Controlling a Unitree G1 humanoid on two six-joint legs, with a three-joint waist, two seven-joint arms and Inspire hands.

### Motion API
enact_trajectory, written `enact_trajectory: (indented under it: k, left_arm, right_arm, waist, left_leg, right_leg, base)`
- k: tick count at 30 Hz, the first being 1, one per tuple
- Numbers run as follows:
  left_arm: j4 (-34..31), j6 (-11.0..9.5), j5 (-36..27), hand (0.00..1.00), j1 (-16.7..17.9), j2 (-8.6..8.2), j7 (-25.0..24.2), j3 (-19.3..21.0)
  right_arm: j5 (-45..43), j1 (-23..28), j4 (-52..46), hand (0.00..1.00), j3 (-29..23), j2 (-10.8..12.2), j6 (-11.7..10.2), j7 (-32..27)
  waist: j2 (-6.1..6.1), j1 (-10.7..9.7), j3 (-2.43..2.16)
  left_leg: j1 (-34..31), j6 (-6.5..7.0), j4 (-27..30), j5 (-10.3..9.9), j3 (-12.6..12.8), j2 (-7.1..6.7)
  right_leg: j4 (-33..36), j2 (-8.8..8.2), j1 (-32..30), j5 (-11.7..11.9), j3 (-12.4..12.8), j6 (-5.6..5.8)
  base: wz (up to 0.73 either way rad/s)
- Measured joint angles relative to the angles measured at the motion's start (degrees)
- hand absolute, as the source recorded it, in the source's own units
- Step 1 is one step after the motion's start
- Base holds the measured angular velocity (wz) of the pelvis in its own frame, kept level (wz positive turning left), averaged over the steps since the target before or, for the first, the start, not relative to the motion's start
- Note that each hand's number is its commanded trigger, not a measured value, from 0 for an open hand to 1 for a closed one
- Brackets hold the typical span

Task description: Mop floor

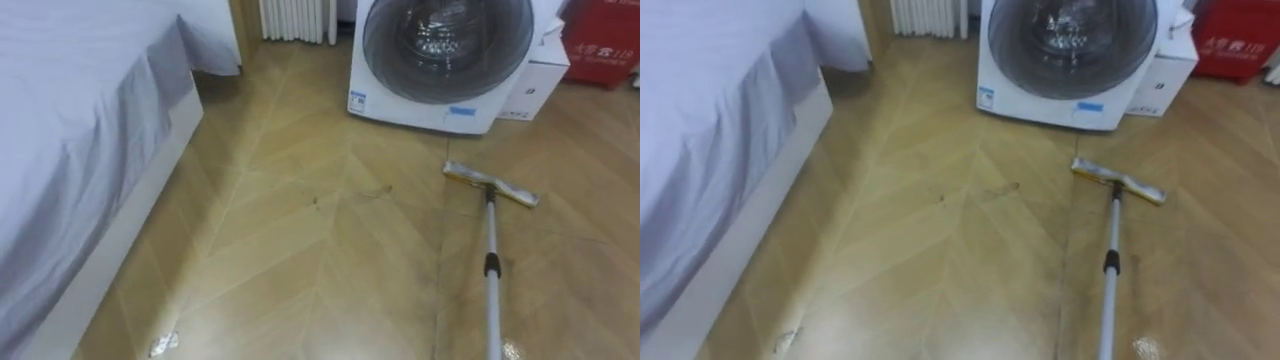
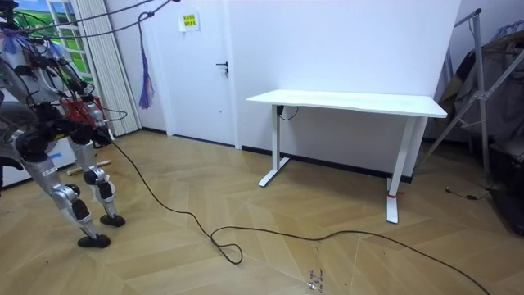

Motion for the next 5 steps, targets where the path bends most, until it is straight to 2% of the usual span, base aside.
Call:
enact_trajectory:
  k: [5]
  left_arm:
    - [-0.45,0.01,1.42,0.00,1.25,-0.39,-0.14,1.12]
  right_arm:
    - [-3.78,-0.03,-0.24,1.00,-2.06,0.34,0.10,0.15]
  waist:
    - [-0.18,-0.18,0.02]
  left_leg:
    - [0.64,0.00,0.00,0.00,0.09,0.00]
  right_leg:
    - [-0.39,0.09,0.53,0.10,0.26,-0.05]
  base:
    - [-0.03]
